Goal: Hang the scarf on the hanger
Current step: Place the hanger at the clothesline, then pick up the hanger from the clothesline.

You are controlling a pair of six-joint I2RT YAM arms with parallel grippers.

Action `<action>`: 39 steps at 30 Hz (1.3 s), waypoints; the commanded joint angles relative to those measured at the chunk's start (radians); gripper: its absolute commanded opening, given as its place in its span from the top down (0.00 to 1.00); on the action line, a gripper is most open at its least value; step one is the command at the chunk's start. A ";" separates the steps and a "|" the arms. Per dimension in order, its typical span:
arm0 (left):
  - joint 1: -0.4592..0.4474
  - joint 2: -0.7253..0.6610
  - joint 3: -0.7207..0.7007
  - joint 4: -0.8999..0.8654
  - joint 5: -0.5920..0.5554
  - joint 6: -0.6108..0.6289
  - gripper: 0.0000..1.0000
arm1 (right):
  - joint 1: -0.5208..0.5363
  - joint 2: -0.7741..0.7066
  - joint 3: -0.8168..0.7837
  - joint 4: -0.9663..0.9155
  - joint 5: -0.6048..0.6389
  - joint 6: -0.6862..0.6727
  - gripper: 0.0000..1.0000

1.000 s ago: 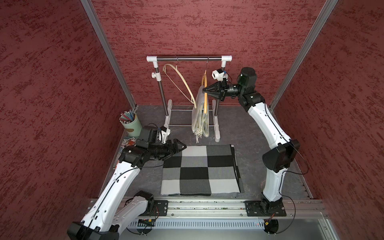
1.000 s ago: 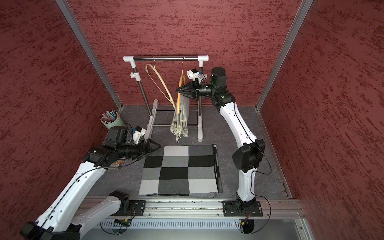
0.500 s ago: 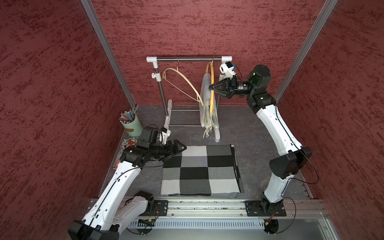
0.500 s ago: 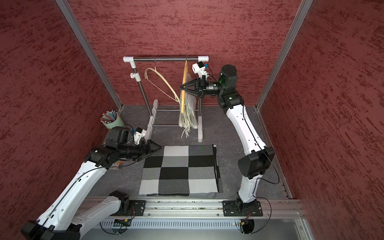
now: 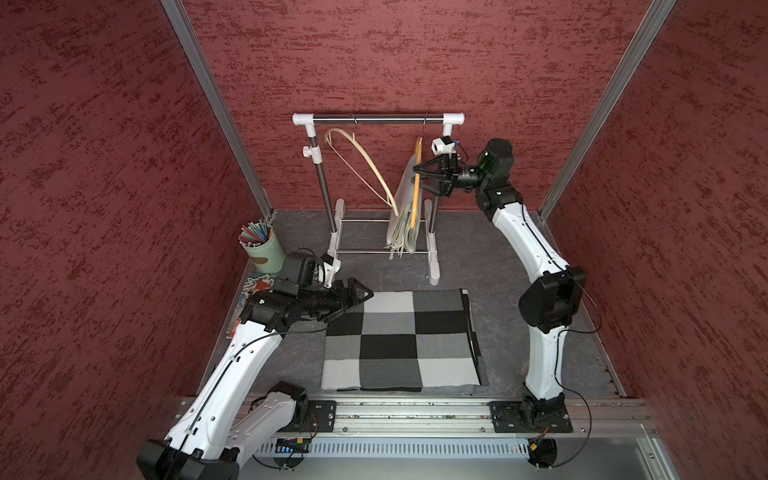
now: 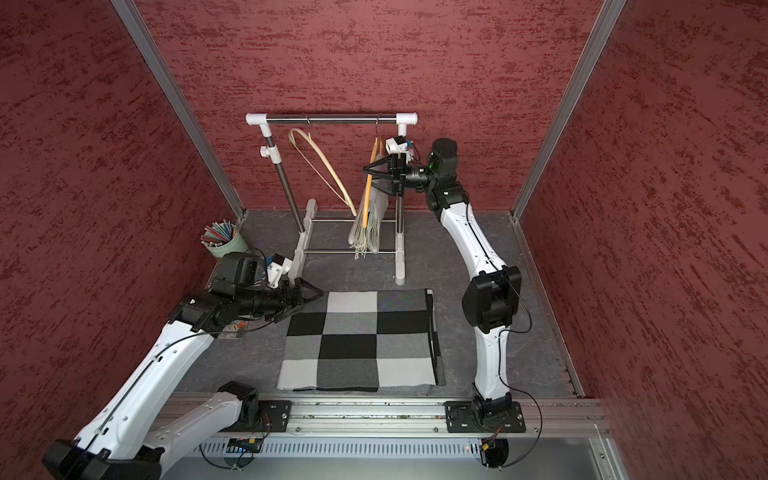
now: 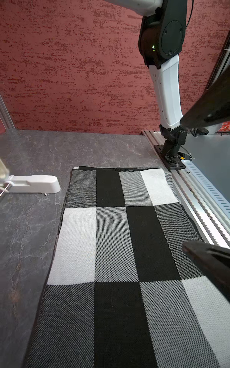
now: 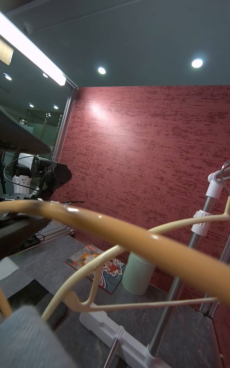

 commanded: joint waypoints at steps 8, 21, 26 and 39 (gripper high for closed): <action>0.034 0.324 0.651 0.063 -0.178 -0.040 0.00 | -0.111 -0.496 -0.342 -0.643 0.497 -0.790 0.02; -0.017 1.110 1.636 -0.145 -0.382 0.078 0.11 | -0.127 -1.042 -0.785 -0.803 0.596 -0.946 0.02; -0.005 1.195 1.702 -0.211 -0.478 0.112 0.39 | -0.126 -1.093 -0.830 -0.789 0.548 -0.917 0.02; 0.080 1.051 1.593 -0.115 -0.380 0.173 1.00 | -0.126 -1.085 -0.848 -0.814 0.560 -0.917 0.03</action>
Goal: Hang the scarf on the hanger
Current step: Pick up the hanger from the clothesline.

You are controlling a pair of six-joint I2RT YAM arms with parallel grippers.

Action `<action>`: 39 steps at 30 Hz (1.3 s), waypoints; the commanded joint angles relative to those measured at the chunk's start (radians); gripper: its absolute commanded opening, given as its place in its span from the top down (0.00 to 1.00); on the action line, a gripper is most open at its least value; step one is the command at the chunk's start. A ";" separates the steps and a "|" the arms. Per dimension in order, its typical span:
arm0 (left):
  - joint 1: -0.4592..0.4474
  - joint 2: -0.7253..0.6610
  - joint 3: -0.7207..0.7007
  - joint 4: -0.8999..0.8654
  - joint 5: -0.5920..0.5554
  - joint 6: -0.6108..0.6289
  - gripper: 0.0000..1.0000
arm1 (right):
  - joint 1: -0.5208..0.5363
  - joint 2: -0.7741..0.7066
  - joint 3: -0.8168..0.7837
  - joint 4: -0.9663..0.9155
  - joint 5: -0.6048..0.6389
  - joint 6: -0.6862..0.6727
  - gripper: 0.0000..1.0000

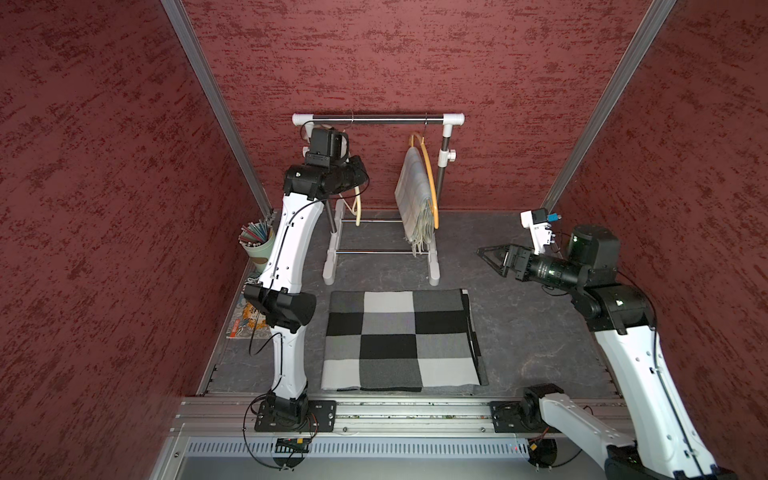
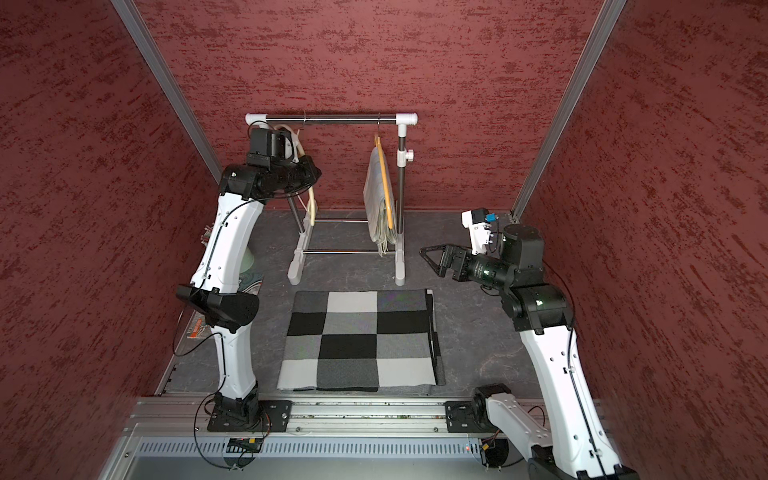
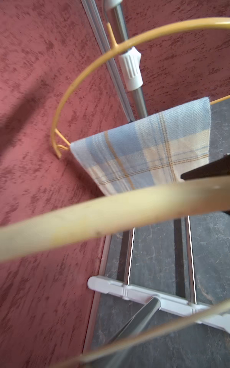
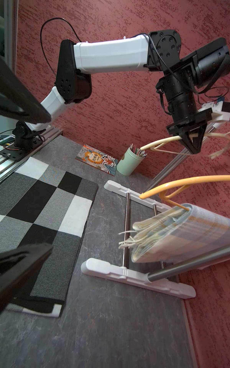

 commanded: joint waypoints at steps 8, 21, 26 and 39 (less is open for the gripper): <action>0.092 -0.063 -0.004 0.151 0.485 0.054 1.00 | 0.001 0.005 -0.025 -0.003 0.007 -0.007 0.03; 0.086 -0.394 -0.569 0.510 0.935 0.034 1.00 | 0.002 -0.029 -0.048 0.023 -0.006 -0.037 0.07; 0.090 -0.559 -0.796 0.657 0.997 0.012 1.00 | 0.001 -0.049 -0.054 0.083 -0.020 -0.026 0.07; -0.042 -1.034 -1.546 0.720 0.816 0.008 1.00 | 0.026 -0.102 -0.150 0.216 -0.199 0.081 0.08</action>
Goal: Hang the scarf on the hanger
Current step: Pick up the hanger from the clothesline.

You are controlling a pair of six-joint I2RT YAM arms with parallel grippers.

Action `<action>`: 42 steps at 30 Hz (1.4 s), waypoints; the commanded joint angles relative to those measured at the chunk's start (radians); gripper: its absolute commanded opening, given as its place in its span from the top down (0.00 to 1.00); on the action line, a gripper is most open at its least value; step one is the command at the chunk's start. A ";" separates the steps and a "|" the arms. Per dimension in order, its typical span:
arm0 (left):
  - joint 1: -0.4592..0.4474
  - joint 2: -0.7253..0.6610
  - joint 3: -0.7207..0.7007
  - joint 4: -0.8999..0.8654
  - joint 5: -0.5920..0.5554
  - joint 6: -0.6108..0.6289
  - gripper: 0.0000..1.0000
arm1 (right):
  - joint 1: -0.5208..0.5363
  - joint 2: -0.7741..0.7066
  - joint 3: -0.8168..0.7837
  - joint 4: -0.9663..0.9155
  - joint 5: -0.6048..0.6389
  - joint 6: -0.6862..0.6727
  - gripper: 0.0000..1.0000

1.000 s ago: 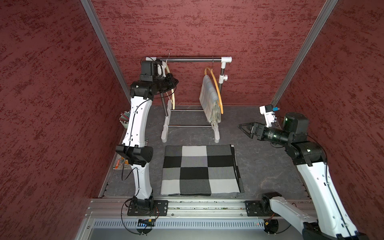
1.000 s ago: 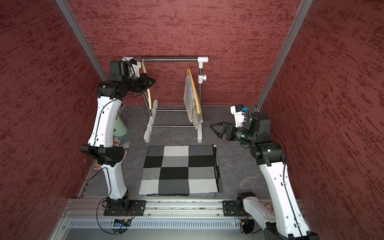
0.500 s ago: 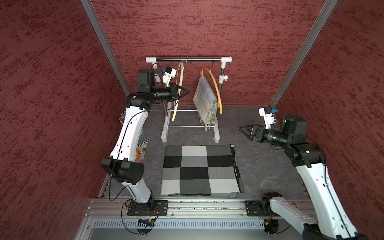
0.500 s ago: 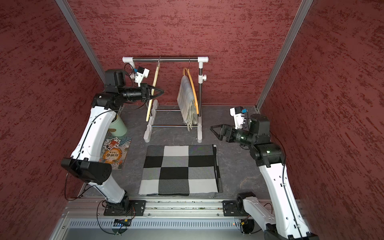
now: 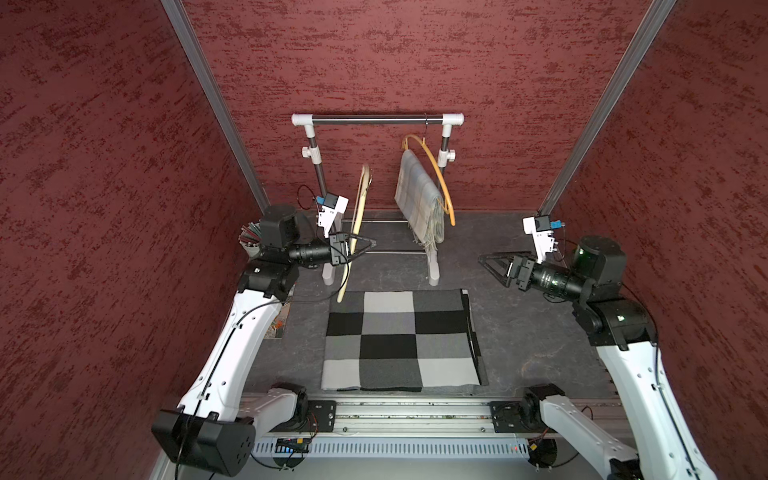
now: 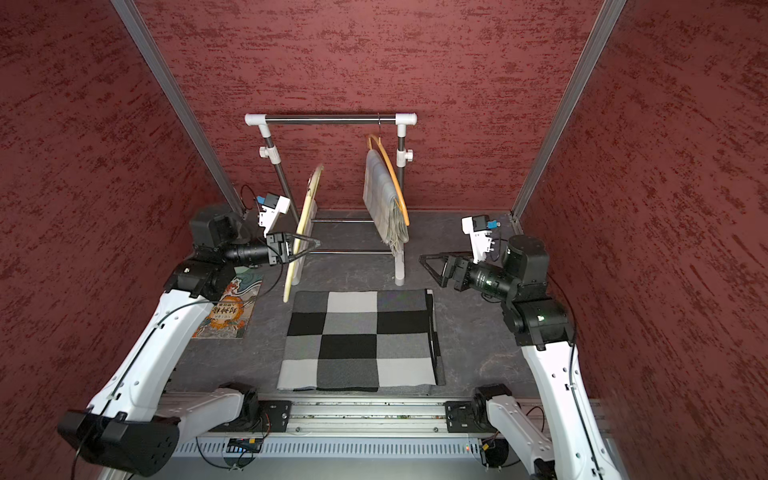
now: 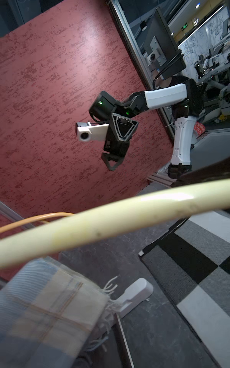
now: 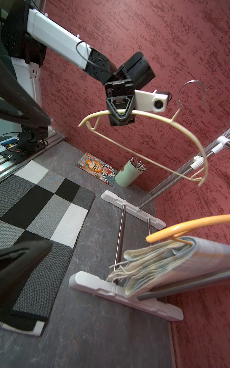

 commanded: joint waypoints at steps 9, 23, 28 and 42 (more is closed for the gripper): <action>-0.341 -0.248 -0.448 0.065 -0.486 0.056 1.00 | 0.272 0.002 -0.125 0.061 -0.007 0.125 0.14; -0.608 -0.224 -0.542 0.102 -0.760 0.073 1.00 | 0.567 0.337 -0.019 0.041 0.328 0.274 0.16; -0.630 -0.202 -0.564 0.098 -0.794 0.083 1.00 | 0.569 0.423 0.083 0.068 0.305 0.286 0.20; -0.639 -0.247 -0.597 0.098 -0.820 0.075 1.00 | 0.569 0.514 0.114 0.009 0.340 0.323 0.47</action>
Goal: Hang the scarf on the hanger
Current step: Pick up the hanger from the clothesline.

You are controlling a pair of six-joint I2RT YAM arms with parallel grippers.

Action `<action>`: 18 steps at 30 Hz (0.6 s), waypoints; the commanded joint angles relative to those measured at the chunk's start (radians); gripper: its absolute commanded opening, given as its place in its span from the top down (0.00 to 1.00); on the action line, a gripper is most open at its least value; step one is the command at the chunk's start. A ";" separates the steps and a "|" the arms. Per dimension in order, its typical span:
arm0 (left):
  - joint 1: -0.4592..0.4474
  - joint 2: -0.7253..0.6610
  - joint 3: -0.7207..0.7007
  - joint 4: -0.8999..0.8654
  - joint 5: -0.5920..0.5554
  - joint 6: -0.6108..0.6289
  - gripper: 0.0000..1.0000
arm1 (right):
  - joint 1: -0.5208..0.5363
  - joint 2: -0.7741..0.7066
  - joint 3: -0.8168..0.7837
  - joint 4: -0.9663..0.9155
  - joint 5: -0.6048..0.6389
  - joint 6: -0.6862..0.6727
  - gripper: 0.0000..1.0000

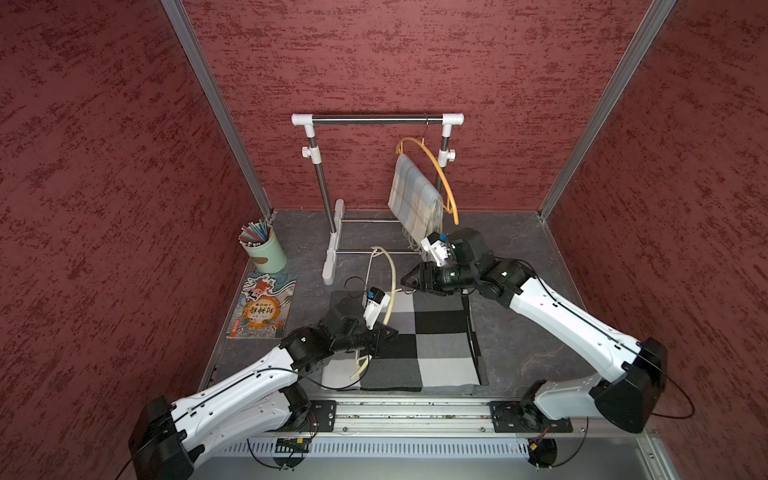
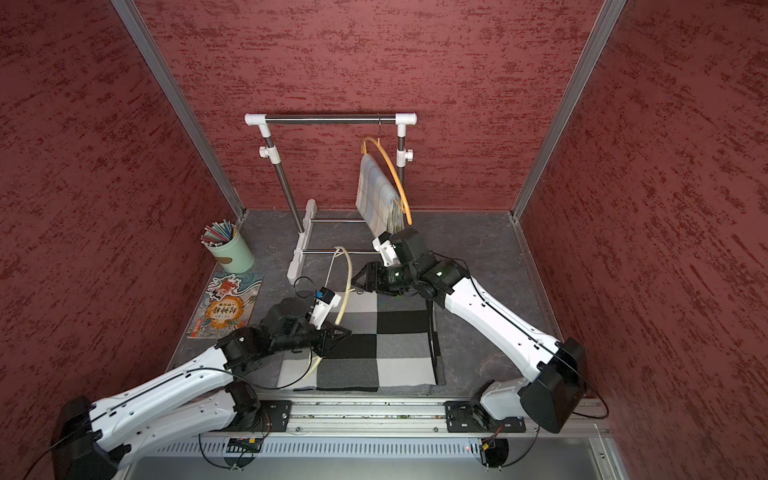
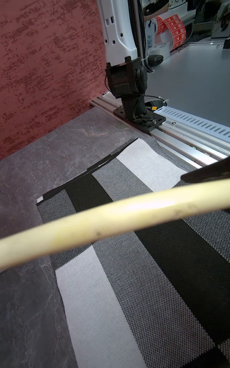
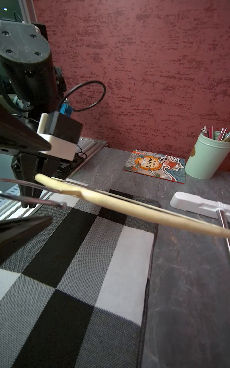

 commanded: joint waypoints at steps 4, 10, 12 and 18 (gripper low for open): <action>-0.007 -0.017 -0.011 0.044 -0.017 0.019 1.00 | 0.005 0.017 -0.004 -0.005 -0.003 0.013 0.55; -0.007 -0.014 -0.022 0.053 -0.022 0.007 1.00 | 0.005 0.045 -0.013 0.036 -0.052 0.044 0.81; -0.007 -0.013 -0.026 0.055 -0.023 0.004 1.00 | 0.006 0.051 -0.020 0.050 -0.068 0.057 0.86; -0.008 -0.012 -0.025 0.052 -0.022 0.003 1.00 | 0.009 0.057 -0.030 0.050 -0.078 0.064 0.84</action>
